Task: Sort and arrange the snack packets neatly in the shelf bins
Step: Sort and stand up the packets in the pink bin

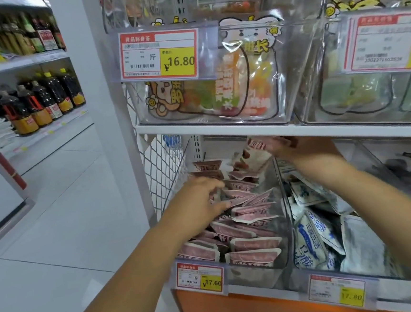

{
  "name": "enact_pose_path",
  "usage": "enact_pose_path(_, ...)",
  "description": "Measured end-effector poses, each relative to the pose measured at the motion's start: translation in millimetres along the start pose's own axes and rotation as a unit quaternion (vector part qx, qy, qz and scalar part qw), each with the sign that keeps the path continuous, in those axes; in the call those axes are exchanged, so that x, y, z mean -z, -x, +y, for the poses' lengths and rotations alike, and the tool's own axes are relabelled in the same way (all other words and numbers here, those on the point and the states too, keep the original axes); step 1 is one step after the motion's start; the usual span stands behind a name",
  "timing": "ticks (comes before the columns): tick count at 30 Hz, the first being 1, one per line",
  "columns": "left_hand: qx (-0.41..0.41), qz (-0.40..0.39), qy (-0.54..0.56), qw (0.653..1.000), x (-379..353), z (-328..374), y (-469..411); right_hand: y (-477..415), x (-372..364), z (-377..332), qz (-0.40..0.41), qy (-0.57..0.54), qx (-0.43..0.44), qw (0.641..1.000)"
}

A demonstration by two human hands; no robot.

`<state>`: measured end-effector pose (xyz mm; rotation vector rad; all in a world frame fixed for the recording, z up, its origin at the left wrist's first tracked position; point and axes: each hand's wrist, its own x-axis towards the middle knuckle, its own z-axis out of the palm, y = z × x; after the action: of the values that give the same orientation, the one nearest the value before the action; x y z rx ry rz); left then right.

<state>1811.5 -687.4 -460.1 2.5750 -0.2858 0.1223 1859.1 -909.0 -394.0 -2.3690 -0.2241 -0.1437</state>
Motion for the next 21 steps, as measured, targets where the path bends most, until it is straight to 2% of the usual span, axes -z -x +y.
enact_pose_path(3, -0.019, -0.017, -0.062, 0.998, -5.1, -3.3, -1.1, -2.5, -3.3, -8.5, -0.129, 0.141, 0.087, 0.978)
enact_pose_path(5, -0.022, -0.005, -0.069, 0.997, -5.3, -4.0, -2.6, -7.1, -8.0, -14.0, -0.15, 0.217, 0.138, 0.955)
enact_pose_path(7, -0.028, -0.001, -0.083, 0.996, -5.7, -5.6, -4.0, -10.6, -9.5, -21.0, -0.141, 0.253, 0.144, 0.946)
enact_pose_path(11, -0.033, 0.003, -0.14, 0.99, -6.0, -6.5, -8.4, -12.9, -7.6, -22.2, -0.15, 0.228, 0.131, 0.953)
enact_pose_path(15, -0.043, 0.0, -0.195, 0.98, -8.8, -0.4, -19.7, -9.6, -16.4, -12.4, -0.227, 0.275, 0.175, 0.918)
enact_pose_path(19, -0.033, 0.032, -0.178, 0.983, -10.3, -0.1, -31.5, -13.7, -3.6, -8.3, -0.156, 0.222, 0.135, 0.953)
enact_pose_path(21, -0.011, 0.056, -0.17, 0.984, -11.9, -3.2, -36.8, -15.4, -0.6, -6.2, -0.147, 0.218, 0.122, 0.957)
